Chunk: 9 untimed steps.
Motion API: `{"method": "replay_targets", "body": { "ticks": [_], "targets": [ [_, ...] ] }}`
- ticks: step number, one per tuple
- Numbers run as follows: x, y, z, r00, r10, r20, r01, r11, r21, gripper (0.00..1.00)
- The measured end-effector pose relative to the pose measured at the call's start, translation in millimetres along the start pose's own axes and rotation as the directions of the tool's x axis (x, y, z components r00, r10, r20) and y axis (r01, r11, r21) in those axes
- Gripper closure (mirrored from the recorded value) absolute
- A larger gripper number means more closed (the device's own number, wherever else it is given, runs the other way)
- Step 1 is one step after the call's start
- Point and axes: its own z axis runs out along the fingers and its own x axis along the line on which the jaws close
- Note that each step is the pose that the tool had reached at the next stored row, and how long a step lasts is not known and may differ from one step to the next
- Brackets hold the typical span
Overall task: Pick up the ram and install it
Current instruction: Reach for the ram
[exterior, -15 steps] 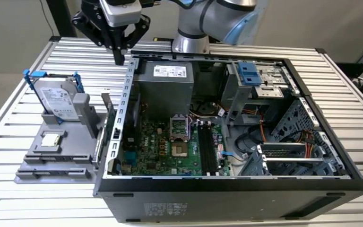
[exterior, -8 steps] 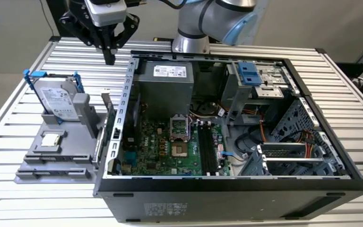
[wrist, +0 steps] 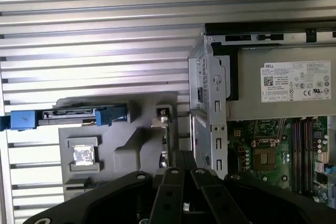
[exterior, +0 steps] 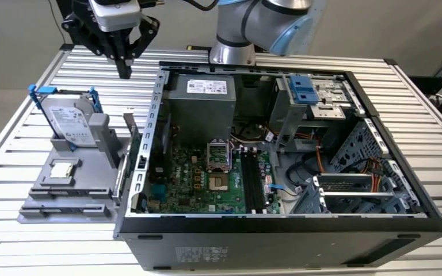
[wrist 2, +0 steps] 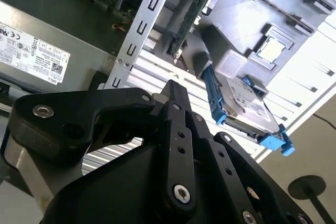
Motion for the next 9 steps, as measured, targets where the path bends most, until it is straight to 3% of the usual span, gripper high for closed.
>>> {"method": "replay_targets", "body": {
  "ticks": [9],
  "targets": [
    [18.7,-1.3,-0.4,1.0,0.0,0.0,0.0,1.0,0.0,1.0]
  ]
}}
